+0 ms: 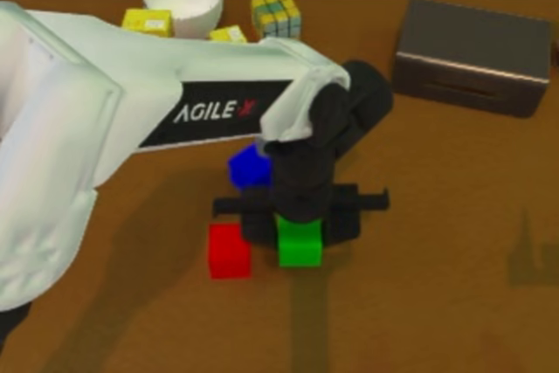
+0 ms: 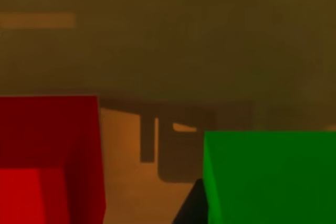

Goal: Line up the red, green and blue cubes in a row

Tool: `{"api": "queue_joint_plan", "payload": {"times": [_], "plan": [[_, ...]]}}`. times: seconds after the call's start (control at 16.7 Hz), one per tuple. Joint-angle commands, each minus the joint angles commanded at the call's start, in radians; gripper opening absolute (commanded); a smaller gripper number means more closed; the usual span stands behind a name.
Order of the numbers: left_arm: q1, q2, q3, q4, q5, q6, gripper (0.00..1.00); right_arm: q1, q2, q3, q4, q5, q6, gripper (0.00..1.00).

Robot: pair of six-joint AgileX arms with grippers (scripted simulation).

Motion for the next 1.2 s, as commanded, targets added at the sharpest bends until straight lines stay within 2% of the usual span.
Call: {"api": "queue_joint_plan", "payload": {"times": [0.24,1.02,1.2], "plan": [[0.0,0.004,-0.008,0.011,-0.001,0.0,0.0,0.0,0.0,0.0,0.0,0.0,0.0,1.0],[0.0,0.004,-0.008,0.011,-0.001,0.0,0.98,0.0,0.0,0.0,0.0,0.0,0.0,1.0],[0.0,0.004,-0.008,0.011,-0.001,0.0,1.0,0.0,0.0,0.0,0.0,0.0,0.0,1.0]]}}
